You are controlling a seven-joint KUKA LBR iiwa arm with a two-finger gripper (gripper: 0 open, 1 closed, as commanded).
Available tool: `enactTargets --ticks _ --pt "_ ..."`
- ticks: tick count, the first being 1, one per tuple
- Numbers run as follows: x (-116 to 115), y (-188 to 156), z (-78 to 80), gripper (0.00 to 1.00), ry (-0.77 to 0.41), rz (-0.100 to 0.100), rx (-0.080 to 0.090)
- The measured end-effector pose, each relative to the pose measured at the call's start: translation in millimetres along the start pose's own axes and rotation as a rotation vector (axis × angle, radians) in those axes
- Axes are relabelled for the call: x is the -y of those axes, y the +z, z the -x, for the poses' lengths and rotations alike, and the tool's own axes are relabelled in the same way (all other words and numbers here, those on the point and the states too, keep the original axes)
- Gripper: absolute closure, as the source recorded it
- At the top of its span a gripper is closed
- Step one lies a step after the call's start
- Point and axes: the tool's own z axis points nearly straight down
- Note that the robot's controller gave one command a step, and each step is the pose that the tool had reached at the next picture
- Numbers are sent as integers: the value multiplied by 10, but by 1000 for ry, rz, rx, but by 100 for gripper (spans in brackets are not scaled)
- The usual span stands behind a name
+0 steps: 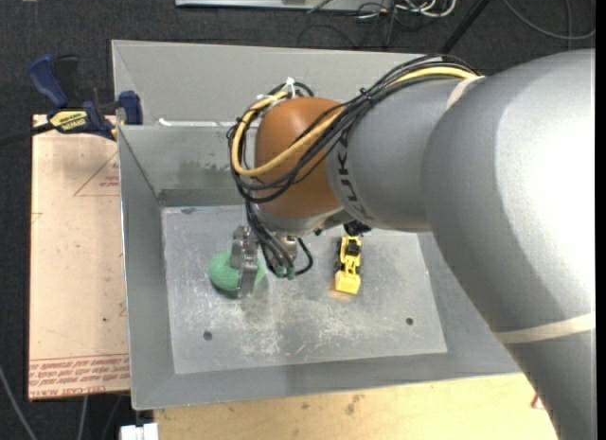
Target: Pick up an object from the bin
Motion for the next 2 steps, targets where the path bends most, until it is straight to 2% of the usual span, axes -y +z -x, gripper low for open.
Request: enactTargets --ticks 1,2 --pt "0 0 0 100 0 0 0" --pt "-169 -1760 71 100 35 3 6"
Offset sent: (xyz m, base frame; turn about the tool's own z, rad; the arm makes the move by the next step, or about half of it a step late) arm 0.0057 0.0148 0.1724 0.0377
